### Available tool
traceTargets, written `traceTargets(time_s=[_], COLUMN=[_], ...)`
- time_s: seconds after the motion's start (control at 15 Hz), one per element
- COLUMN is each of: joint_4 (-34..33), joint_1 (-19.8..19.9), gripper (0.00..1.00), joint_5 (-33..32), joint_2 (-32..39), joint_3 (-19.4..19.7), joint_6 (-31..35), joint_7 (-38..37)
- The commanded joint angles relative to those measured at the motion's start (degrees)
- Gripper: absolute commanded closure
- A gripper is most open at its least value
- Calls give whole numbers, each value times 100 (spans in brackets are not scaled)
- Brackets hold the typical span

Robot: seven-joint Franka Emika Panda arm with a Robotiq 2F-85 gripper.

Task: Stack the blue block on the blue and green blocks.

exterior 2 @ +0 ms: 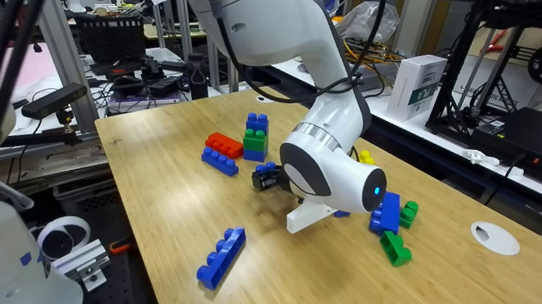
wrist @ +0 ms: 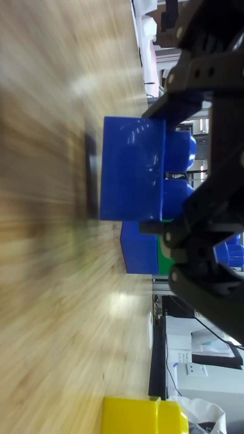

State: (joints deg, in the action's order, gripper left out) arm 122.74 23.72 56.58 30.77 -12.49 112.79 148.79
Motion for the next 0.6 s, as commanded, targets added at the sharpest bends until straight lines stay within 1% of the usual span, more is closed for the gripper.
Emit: traceTargets(time_s=[0.0, 0.13, 0.2, 0.27, 0.33, 0.4, 0.47, 0.53], joint_4=[-104, -119, -123, -128, -125, -85, -60, -15], joint_1=[325, 430, 465, 523, 566, 623, 675, 727], gripper=[56, 56, 35, 8, 6, 2, 0, 0], joint_5=[-172, -216, -228, -236, -249, -256, -282, -318], joint_2=[159, 203, 224, 240, 247, 223, 198, 143], joint_3=[-332, -439, -474, -529, -569, -622, -672, -721], joint_6=[166, 206, 223, 232, 254, 278, 296, 312], joint_7=[29, 29, 29, 29, 29, 29, 29, 30])
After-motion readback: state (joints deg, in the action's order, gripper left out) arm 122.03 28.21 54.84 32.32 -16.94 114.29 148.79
